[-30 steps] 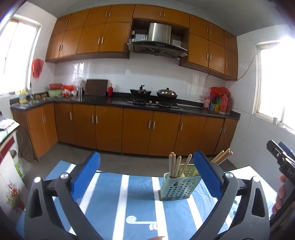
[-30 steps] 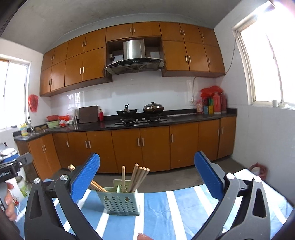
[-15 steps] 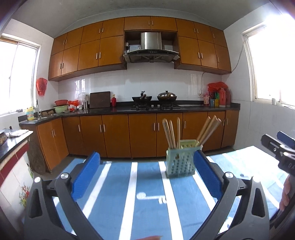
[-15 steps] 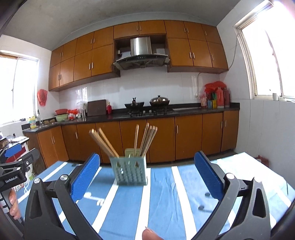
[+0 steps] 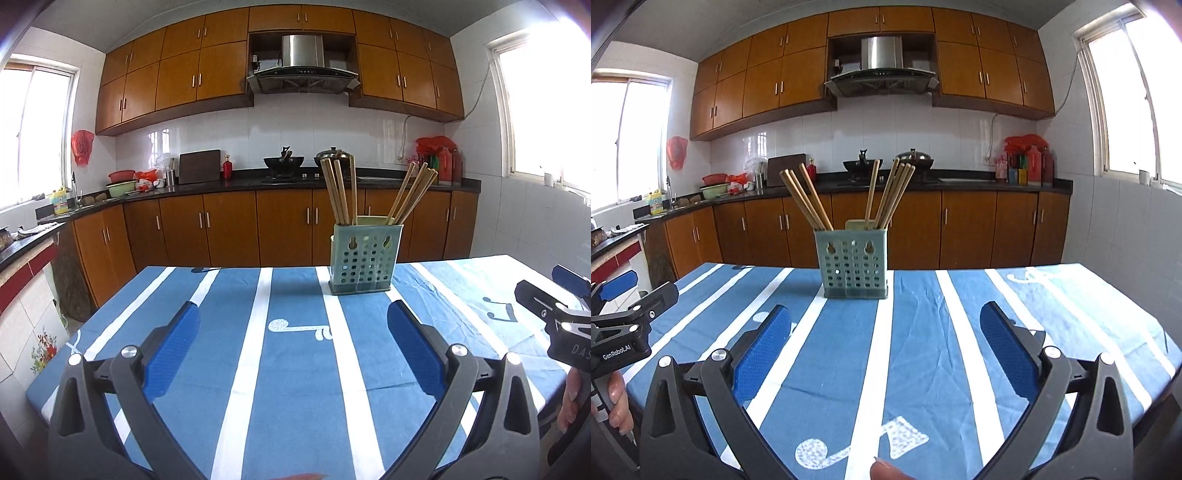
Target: Organize utensils
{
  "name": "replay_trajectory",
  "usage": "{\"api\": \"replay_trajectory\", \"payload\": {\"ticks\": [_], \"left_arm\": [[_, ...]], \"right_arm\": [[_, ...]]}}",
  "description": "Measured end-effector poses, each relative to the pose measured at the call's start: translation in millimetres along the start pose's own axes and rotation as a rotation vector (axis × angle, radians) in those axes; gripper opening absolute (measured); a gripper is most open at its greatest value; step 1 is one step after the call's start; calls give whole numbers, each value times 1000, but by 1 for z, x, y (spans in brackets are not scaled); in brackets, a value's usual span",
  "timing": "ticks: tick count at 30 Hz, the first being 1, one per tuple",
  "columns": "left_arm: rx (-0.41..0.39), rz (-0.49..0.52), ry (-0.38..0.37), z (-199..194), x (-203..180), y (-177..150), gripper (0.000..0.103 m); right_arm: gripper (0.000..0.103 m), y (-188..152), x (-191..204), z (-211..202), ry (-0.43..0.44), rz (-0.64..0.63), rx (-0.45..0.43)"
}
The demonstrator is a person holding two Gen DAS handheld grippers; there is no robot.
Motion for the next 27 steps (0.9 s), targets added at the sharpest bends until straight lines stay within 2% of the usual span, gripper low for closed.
{"api": "replay_trajectory", "payload": {"ticks": [12,27], "left_arm": [[25,1,-21,6,-10,-23,99],[29,-9,-34,9,-13,-28,99]], "right_arm": [[101,-19,4,4,-7,-21,29],[101,-27,4,6,3,-16,60]]}}
Point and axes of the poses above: each gripper's, at about its wrist camera, not at the fingertips, and z roughly the way its jaws point, x to its left, y to its top, the point moved 10 cm from there along z, roughly the way its jaws point, and after that the axes turned 11 degrees about -y, right-handed, at the moved point
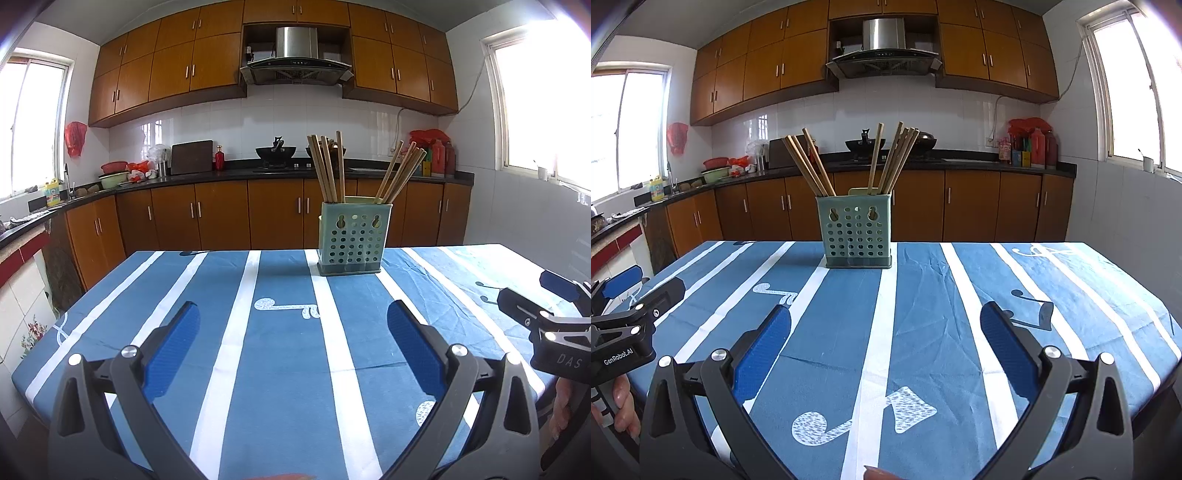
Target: Organize utensils
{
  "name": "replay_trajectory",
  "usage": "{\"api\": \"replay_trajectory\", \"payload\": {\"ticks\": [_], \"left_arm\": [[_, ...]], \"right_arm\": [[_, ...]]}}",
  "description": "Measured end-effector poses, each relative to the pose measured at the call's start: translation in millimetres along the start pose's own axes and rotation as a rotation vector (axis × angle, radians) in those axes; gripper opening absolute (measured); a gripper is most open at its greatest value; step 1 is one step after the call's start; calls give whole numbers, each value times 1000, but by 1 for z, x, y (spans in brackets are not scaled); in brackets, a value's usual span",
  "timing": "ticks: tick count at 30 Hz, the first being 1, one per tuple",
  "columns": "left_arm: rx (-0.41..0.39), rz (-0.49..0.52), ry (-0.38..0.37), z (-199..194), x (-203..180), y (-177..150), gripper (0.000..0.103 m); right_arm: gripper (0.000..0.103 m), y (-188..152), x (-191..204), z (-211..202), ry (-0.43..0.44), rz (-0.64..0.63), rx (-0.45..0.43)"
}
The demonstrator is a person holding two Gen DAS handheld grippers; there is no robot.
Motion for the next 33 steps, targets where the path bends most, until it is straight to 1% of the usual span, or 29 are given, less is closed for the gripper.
{"api": "replay_trajectory", "payload": {"ticks": [33], "left_arm": [[3,-7,-7,2,-2,-1,99]], "right_arm": [[101,-2,-1,2,-3,7,4]]}}
Point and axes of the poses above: each gripper's, at about its wrist camera, not at the fingertips, and z roughly the way its jaws point, x to its left, y to its top, the point moved 10 cm from there along z, roughly the way its jaws point, and after that the axes turned 11 degrees about -y, right-handed, at the moved point
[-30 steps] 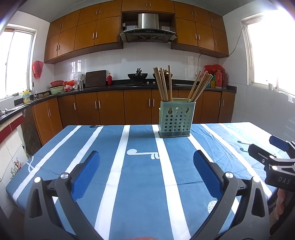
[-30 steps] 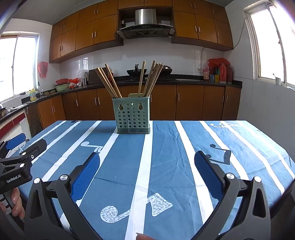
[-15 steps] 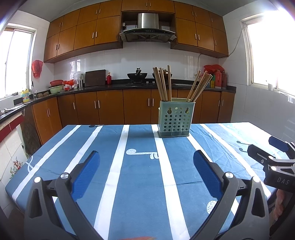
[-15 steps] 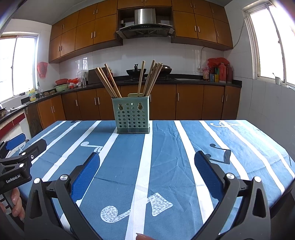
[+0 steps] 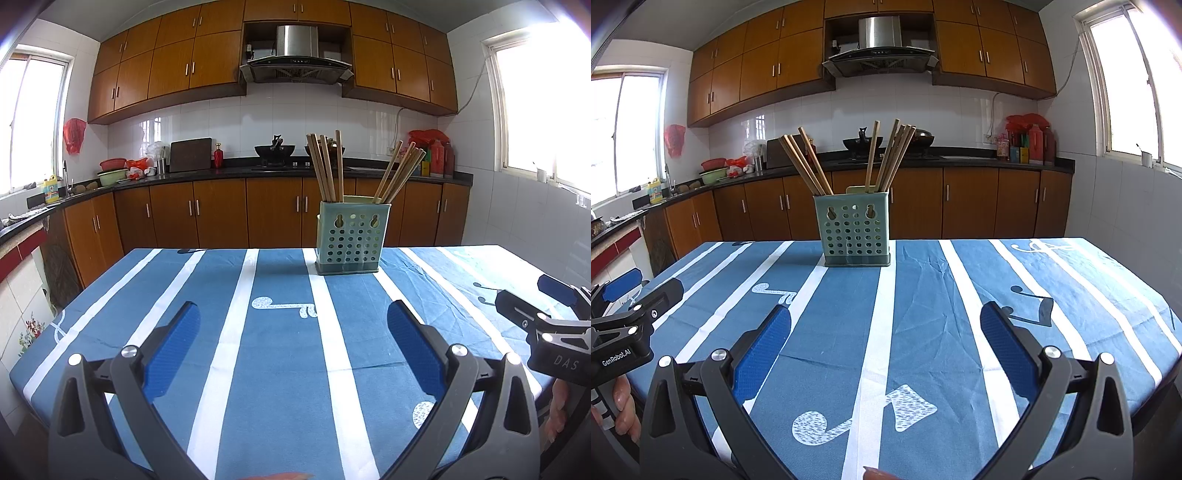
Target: Organize utensils
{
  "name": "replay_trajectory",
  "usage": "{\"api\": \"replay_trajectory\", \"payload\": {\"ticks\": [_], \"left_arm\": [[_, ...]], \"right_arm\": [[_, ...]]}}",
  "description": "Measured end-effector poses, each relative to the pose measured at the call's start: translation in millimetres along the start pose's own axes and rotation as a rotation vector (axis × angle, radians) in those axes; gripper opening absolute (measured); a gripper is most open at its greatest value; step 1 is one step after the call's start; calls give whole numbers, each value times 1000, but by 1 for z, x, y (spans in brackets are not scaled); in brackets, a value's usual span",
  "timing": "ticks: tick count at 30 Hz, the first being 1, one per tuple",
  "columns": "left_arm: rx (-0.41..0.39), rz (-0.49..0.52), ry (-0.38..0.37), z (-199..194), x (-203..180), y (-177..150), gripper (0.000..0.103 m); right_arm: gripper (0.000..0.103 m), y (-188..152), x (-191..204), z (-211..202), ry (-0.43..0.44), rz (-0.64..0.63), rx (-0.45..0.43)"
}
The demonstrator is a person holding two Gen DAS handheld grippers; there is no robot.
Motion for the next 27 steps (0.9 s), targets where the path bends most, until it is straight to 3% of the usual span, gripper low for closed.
{"api": "replay_trajectory", "payload": {"ticks": [27], "left_arm": [[2,-1,-3,1,0,0,99]], "right_arm": [[101,-3,1,1,-4,6,4]]}}
Point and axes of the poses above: each gripper's, at about its wrist camera, not at the fingertips, and z roughly the way its jaws point, x to its left, y to its top, the point moved 10 cm from there along z, roughly the way its jaws point, and after that the axes turned 11 degrees about -y, right-handed, at the moved point
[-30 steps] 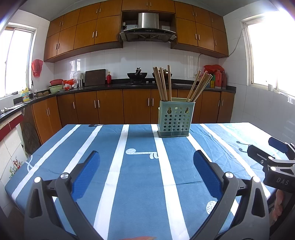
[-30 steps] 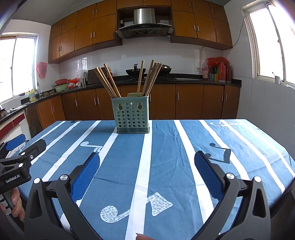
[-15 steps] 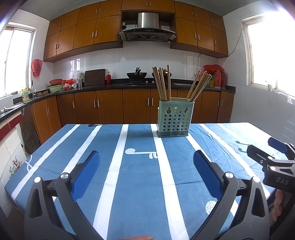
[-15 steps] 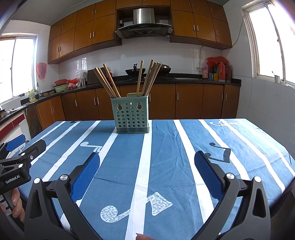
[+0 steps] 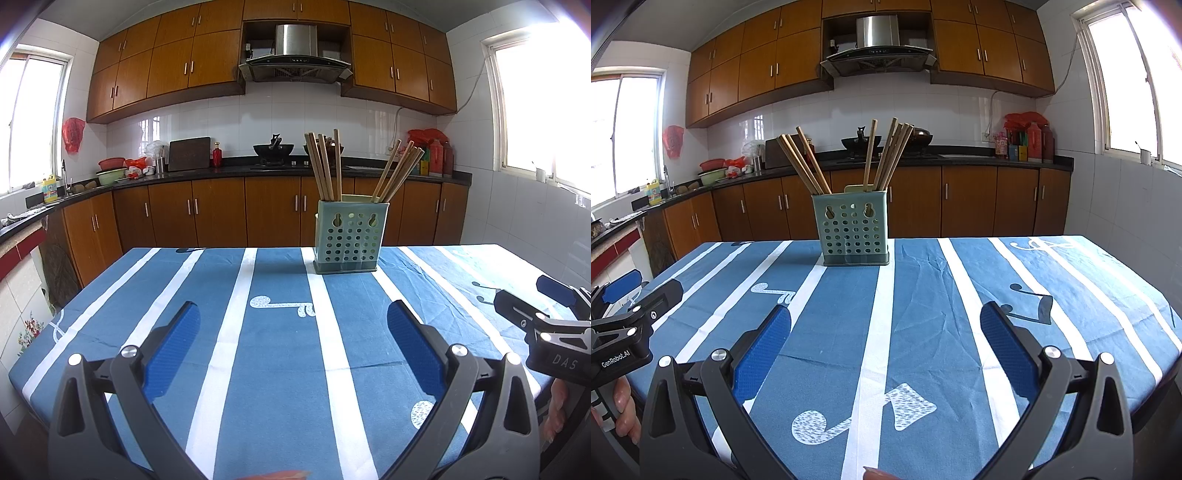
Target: Organize utensils
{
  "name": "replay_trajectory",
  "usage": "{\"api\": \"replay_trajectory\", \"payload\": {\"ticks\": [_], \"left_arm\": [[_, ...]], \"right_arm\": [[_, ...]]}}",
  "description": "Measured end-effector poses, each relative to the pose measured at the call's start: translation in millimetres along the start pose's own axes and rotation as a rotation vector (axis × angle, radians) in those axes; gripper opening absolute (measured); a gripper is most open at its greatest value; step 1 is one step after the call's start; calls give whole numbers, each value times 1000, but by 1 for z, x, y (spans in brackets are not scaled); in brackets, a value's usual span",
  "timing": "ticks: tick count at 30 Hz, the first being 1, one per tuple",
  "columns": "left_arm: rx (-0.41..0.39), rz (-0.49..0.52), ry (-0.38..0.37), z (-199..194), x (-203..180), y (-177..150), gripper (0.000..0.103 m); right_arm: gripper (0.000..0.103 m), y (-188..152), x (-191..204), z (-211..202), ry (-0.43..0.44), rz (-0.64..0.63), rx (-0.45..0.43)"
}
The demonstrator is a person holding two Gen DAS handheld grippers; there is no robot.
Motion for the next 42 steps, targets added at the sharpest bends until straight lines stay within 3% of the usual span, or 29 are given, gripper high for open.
{"api": "replay_trajectory", "payload": {"ticks": [42], "left_arm": [[-1,-4,-2,2,-3,-3,99]], "right_arm": [[101,0,0,0,0,3,3]]}}
Point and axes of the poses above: each gripper's, at about its wrist camera, not at the fingertips, and z roughly the way its jaws point, x to its left, y to its top, the point moved 10 cm from there along z, roughly the way its jaws point, and after that the axes turned 11 degrees about -y, right-handed, at the moved point
